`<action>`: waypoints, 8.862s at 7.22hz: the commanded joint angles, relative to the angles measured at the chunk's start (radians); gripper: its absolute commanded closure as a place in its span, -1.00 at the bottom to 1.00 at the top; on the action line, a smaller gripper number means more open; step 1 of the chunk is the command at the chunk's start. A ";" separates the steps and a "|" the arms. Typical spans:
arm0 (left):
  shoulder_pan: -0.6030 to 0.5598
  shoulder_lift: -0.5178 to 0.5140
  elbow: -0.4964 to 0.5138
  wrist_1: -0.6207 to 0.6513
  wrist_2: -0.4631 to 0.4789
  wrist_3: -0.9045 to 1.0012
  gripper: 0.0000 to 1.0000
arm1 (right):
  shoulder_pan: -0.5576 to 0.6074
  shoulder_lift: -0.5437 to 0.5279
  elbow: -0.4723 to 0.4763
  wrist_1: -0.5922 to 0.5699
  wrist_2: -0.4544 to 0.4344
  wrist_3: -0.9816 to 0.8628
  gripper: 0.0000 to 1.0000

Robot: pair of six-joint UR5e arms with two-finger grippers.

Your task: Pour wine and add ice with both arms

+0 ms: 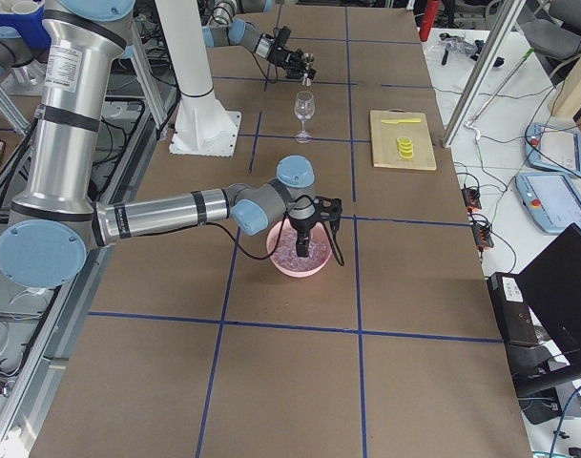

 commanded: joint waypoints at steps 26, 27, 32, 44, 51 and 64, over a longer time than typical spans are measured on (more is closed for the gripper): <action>0.027 -0.010 0.067 0.067 0.265 1.029 1.00 | 0.000 0.026 -0.026 -0.003 0.009 0.003 -1.00; 0.027 -0.011 0.068 0.065 0.265 1.032 1.00 | 0.000 0.031 -0.034 -0.003 0.009 0.005 -1.00; 0.034 -0.025 0.079 0.065 0.288 1.086 1.00 | 0.000 0.043 -0.043 -0.003 0.009 0.005 -1.00; 0.028 0.350 0.071 -0.706 0.312 1.071 1.00 | -0.003 0.037 -0.112 0.093 -0.024 0.008 -1.00; 0.027 0.478 0.088 -0.935 0.337 1.072 1.00 | -0.135 0.022 -0.111 0.126 -0.092 0.117 -0.60; 0.028 0.544 0.169 -1.135 0.337 1.068 1.00 | -0.112 -0.056 0.053 0.117 -0.106 0.117 1.00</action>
